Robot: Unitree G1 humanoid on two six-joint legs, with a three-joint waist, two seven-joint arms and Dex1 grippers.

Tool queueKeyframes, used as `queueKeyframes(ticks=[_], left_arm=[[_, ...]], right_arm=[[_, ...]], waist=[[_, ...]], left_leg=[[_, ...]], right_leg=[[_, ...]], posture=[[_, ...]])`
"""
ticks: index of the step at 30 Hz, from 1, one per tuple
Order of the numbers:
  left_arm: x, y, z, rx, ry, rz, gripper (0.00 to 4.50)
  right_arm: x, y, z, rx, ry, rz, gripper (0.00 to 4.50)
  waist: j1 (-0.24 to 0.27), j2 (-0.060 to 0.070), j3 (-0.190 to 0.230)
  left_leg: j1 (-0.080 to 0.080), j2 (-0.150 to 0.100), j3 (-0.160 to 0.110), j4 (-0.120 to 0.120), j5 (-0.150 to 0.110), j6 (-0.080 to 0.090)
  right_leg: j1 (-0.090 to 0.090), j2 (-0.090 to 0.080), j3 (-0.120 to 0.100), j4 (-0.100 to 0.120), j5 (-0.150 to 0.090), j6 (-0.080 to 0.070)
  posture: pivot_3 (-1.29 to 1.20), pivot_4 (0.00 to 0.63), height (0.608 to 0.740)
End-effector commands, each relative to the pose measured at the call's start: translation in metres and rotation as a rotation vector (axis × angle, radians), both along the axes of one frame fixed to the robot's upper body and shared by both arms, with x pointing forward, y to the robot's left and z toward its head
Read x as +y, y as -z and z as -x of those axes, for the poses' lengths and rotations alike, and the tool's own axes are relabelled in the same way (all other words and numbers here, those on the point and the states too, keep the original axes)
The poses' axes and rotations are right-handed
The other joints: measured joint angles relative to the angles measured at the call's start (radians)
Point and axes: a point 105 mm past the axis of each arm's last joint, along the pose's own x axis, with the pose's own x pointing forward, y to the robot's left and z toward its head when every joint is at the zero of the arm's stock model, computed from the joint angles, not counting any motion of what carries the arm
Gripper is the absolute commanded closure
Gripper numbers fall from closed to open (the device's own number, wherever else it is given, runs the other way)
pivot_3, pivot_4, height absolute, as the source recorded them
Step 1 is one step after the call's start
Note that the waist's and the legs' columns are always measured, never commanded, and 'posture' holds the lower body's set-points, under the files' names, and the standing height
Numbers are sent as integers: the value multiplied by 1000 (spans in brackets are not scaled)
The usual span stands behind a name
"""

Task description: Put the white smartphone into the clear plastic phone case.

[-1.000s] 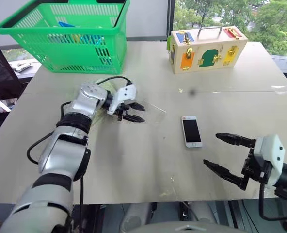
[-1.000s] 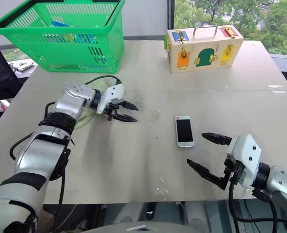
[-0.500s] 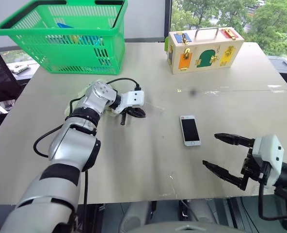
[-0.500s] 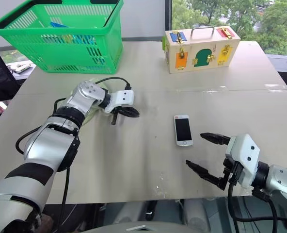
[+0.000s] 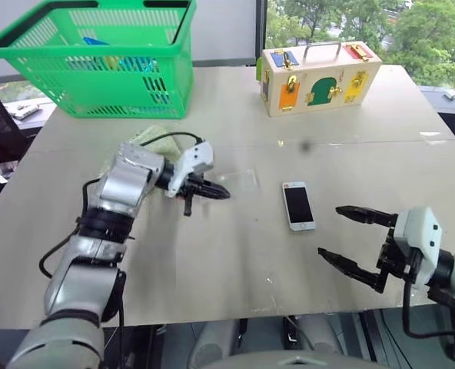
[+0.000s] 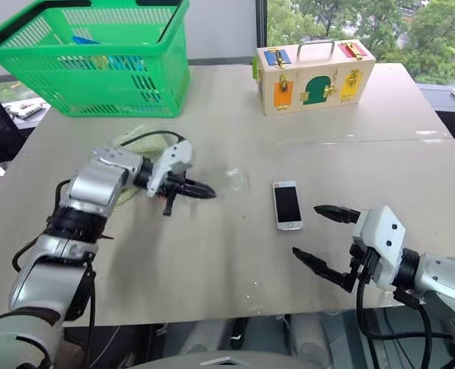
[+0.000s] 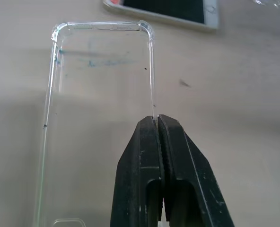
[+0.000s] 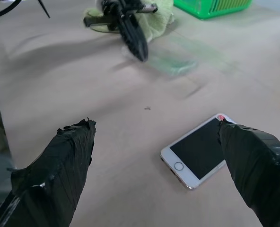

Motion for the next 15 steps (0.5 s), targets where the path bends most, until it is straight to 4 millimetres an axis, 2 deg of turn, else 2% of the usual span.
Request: queueKeyframes(ticks=[1, 5, 9, 12, 15], left_arm=[[-7, -7, 19, -42, -29, 44, 4460], [-7, 10, 29, -39, -72, 24, 4460], [-14, 16, 26, -58, -102, 26, 4460], [-19, 18, 25, -97, -51, 17, 4460], [-17, 23, 19, -165, 62, -62, 4460]], right_arm=[[2, -5, 1, -31, -18, 9, 0], [1, -3, 2, -26, -7, 12, 0], [3, 0, 2, -21, 13, 11, 0], [5, 0, 2, -22, 20, 9, 0], [5, 0, 2, -23, 22, 11, 0]], waist=[[1, 0, 0], [11, 0, 0], [25, 0, 0], [26, 0, 0], [27, 0, 0]], left_leg=[[0, 0, 0, 0, 0, 0], [1, 0, 0, 0, 0, 0], [1, 0, 0, 0, 0, 0], [1, 0, 0, 0, -1, -1], [1, 0, 0, 0, -2, -3]], right_leg=[[0, 0, 0, 0, 0, 0], [0, 0, 0, 0, -4, -1], [0, 0, 0, 0, -4, -1], [0, -1, 0, -1, -4, -1], [0, -1, 0, -2, -4, -1]], posture=[[0, 150, 740], [0, 150, 740], [0, 150, 740], [0, 150, 740], [0, 150, 740]])
